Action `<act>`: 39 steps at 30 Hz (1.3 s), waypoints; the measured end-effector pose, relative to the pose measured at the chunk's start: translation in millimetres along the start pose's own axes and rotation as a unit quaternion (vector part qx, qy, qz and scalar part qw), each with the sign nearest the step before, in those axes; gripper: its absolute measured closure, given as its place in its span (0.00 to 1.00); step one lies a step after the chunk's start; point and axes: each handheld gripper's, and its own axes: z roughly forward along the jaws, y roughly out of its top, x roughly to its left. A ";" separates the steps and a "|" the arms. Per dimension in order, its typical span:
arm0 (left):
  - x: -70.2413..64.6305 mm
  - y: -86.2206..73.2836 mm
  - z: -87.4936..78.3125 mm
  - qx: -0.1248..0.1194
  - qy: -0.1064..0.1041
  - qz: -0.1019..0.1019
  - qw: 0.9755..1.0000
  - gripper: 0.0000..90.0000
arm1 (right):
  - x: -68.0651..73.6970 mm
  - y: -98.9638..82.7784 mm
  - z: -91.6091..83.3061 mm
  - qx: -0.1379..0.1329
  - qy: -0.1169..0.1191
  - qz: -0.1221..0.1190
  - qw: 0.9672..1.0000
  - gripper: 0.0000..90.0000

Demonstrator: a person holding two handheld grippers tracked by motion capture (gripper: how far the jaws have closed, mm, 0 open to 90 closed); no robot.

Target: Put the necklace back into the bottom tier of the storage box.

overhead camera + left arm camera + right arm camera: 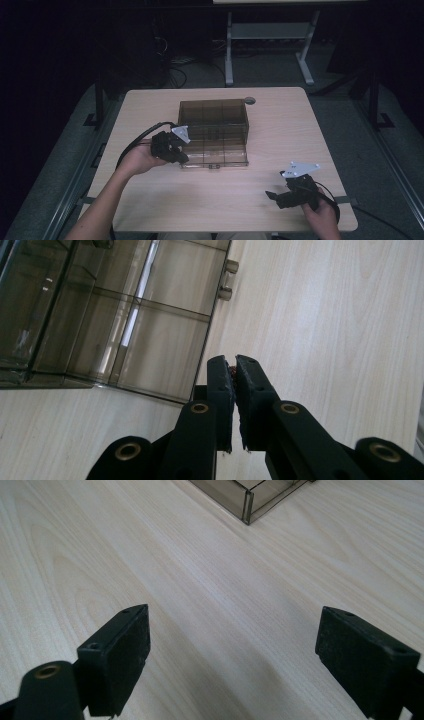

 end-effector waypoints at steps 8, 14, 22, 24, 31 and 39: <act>5.2 6.4 1.9 -0.002 -0.004 0.001 1.000 0.94 | -0.3 -0.1 -0.6 -0.001 -0.001 0.000 1.000 0.15; 8.9 9.1 6.5 0.004 -0.001 0.001 1.000 0.94 | -0.3 -0.1 -1.0 -0.001 0.000 0.000 1.000 0.15; 14.3 11.6 9.1 0.006 0.002 -0.001 1.000 0.94 | -0.9 -0.1 -1.4 -0.002 0.000 -0.002 1.000 0.15; 15.2 12.0 9.5 0.006 0.002 -0.002 1.000 0.94 | -0.6 -0.2 -1.7 -0.002 -0.001 -0.001 1.000 0.15; 20.5 11.7 11.6 0.004 0.004 -0.012 1.000 0.94 | -1.0 0.1 -2.8 -0.006 -0.004 0.004 1.000 0.15; 25.8 11.0 15.8 0.009 0.005 -0.017 1.000 0.94 | -2.3 0.2 -4.7 -0.012 -0.011 0.009 1.000 0.15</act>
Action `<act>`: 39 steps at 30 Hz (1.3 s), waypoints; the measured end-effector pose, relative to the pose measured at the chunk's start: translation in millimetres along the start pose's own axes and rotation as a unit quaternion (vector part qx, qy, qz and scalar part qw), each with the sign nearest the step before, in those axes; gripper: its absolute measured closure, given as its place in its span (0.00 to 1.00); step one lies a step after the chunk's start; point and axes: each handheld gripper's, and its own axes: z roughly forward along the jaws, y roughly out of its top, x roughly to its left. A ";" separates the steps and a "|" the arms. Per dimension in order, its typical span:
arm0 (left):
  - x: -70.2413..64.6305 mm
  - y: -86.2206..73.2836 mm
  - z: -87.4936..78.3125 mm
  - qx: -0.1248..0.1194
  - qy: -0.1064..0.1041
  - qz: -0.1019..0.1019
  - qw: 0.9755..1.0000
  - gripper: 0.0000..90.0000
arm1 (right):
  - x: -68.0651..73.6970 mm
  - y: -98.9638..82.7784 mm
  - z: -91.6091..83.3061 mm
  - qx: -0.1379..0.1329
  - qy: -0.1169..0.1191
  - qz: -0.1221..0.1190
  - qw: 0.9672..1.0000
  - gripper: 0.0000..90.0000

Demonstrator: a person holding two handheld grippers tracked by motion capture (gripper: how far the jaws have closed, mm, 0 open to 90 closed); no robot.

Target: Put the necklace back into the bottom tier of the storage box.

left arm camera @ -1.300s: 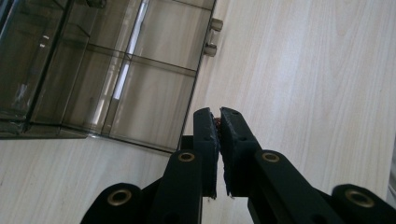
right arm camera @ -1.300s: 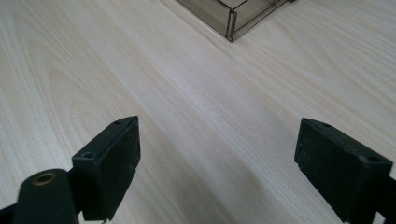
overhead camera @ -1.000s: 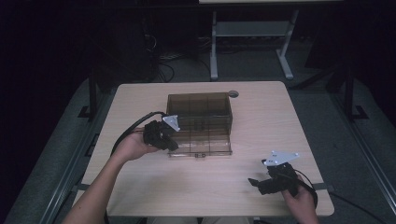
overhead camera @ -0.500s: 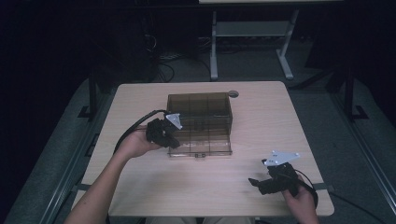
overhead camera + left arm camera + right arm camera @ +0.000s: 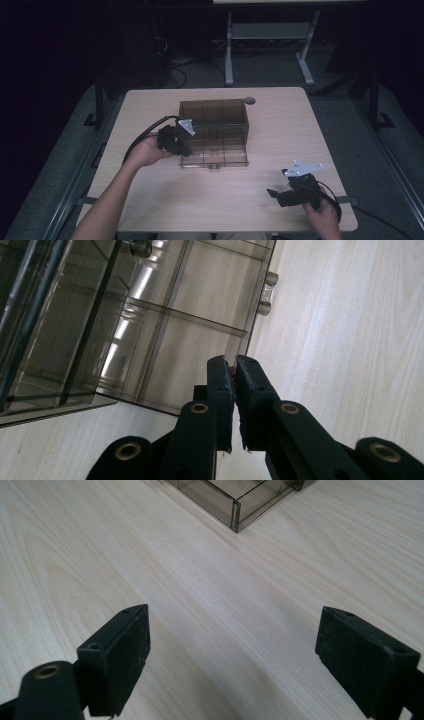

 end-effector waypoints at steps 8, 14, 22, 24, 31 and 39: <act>1.9 1.4 4.2 0.001 0.001 -0.002 1.000 0.94 | -0.3 0.4 -0.2 -0.001 -0.003 0.001 1.000 0.15; 6.1 1.4 6.5 0.001 0.004 -0.007 1.000 0.94 | -0.2 0.6 0.3 0.000 0.000 0.001 1.000 0.15; 10.6 1.8 13.2 0.008 0.003 -0.014 1.000 0.94 | 0.2 0.5 1.1 0.002 0.001 0.000 1.000 0.15; 10.8 2.2 14.5 0.008 0.004 -0.017 1.000 0.94 | 0.3 0.5 1.4 0.003 0.002 -0.001 1.000 0.15; 13.2 3.4 20.2 0.014 0.005 -0.016 1.000 0.94 | 0.6 0.6 1.5 0.005 0.004 -0.001 1.000 0.15; 13.1 6.1 25.7 0.026 0.004 -0.007 1.000 0.94 | 0.3 0.6 1.9 0.006 0.006 -0.002 1.000 0.15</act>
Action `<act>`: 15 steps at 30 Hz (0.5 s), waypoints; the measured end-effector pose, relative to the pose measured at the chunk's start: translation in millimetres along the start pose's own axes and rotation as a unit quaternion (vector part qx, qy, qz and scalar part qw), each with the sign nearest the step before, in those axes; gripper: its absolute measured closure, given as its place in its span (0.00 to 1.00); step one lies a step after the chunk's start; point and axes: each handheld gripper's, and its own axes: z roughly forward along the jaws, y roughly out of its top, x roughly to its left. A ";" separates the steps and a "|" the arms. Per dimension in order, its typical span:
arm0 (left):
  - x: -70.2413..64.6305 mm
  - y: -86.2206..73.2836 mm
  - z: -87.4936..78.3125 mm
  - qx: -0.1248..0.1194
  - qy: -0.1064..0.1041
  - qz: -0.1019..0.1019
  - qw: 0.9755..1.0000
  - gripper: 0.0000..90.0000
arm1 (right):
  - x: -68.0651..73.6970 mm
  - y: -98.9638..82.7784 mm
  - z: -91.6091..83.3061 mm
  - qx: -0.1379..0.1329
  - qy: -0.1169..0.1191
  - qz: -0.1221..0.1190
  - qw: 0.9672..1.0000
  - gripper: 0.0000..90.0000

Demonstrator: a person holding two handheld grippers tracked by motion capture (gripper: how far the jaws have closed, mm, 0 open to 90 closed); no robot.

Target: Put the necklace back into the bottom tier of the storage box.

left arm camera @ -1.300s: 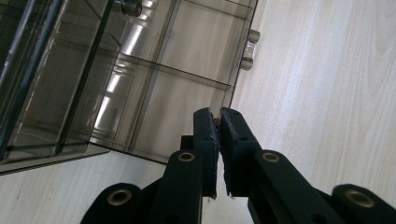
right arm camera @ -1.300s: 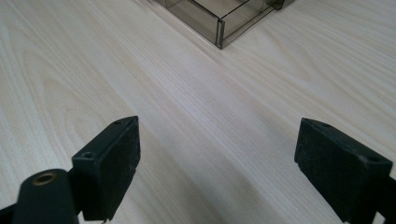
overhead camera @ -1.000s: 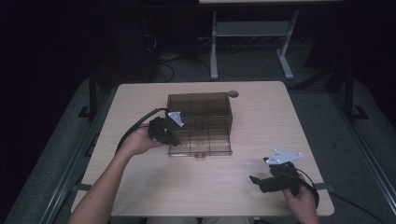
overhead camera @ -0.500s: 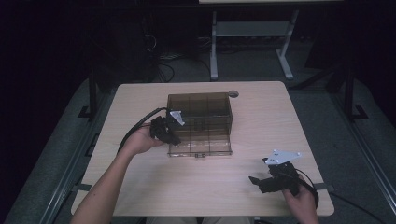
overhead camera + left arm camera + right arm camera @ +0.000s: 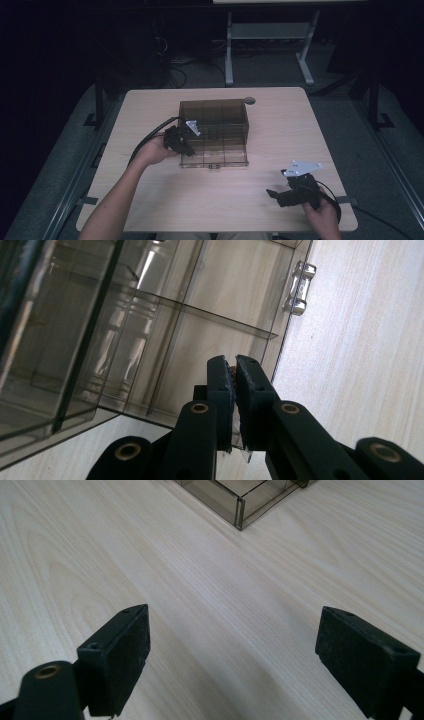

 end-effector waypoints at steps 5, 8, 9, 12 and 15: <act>1.2 1.2 4.4 0.004 -0.004 -0.003 1.000 0.94 | 0.6 0.1 0.4 0.000 0.001 -0.002 1.000 0.15; 1.4 2.1 7.7 0.006 -0.002 -0.005 1.000 0.94 | 0.2 0.2 0.2 0.001 0.002 -0.003 1.000 0.15; 1.9 2.2 8.1 0.008 -0.004 -0.005 1.000 0.94 | 0.3 0.2 0.1 0.002 0.002 -0.003 1.000 0.15; 2.6 2.3 9.4 0.010 -0.005 -0.007 1.000 0.94 | 0.5 0.1 0.3 0.000 0.002 -0.003 1.000 0.15; 3.2 2.2 10.4 0.011 -0.005 -0.010 1.000 0.94 | 0.4 0.1 0.2 0.002 0.003 -0.003 1.000 0.15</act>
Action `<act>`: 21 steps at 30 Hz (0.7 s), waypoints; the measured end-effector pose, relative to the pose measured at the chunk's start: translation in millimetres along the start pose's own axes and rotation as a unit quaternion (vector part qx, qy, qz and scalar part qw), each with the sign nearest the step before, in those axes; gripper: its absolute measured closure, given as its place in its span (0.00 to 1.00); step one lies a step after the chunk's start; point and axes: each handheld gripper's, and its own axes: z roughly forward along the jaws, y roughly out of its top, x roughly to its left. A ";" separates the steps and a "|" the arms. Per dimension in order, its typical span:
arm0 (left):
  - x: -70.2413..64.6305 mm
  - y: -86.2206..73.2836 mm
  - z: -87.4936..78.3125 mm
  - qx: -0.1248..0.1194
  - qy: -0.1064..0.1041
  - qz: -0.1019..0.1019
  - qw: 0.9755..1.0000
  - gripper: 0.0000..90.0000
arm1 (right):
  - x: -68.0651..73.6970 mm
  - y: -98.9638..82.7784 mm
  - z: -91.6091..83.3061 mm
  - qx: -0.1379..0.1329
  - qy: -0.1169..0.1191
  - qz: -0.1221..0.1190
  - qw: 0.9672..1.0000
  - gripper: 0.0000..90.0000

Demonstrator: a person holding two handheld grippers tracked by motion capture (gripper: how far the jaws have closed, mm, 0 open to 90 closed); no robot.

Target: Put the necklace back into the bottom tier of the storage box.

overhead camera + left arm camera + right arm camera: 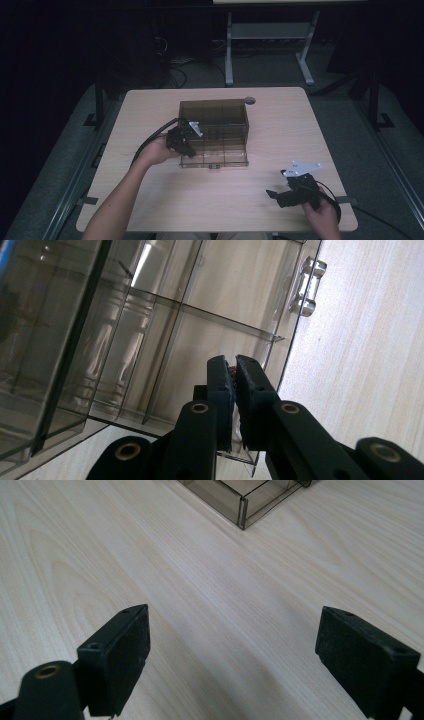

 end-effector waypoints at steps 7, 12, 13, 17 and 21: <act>2.4 -1.4 -0.8 0.002 0.002 -0.001 1.000 0.94 | 0.1 0.0 0.6 -0.002 0.000 -0.003 1.000 0.15; 3.0 -1.7 0.2 0.004 -0.001 -0.003 1.000 0.94 | 0.6 0.0 0.4 -0.001 0.000 0.000 1.000 0.15; 3.1 -1.5 0.6 0.005 -0.001 -0.003 1.000 0.94 | 0.6 0.0 0.4 -0.001 0.000 0.000 1.000 0.15; 3.2 -0.5 3.5 0.009 -0.001 -0.003 1.000 0.94 | 0.7 0.0 0.4 -0.001 0.000 -0.001 1.000 0.15; 4.4 0.5 5.9 0.011 -0.001 -0.008 1.000 0.94 | 0.6 0.0 0.2 -0.001 0.001 0.000 1.000 0.15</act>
